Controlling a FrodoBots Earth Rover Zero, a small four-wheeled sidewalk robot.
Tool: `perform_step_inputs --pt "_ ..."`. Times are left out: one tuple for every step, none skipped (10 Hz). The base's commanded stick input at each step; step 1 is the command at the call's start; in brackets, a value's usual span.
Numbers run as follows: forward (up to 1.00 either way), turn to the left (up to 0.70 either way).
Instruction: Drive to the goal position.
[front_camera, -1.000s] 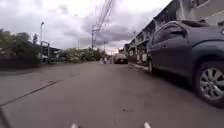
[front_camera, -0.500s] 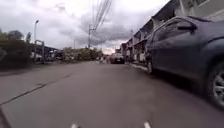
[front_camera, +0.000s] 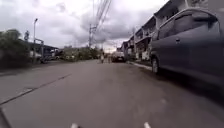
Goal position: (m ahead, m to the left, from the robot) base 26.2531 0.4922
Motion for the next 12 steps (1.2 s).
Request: perform_step_inputs --pt "0.7 0.0" --pt "0.7 0.0" --pt "0.7 0.0" --pt "0.7 0.0" --pt "0.7 0.0" --pt "0.7 0.0" --pt "0.7 0.0" --pt "0.7 -0.22" --pt "0.7 -0.35" --pt "0.7 -0.35" --pt "0.7 -0.29" --pt "0.7 0.05"
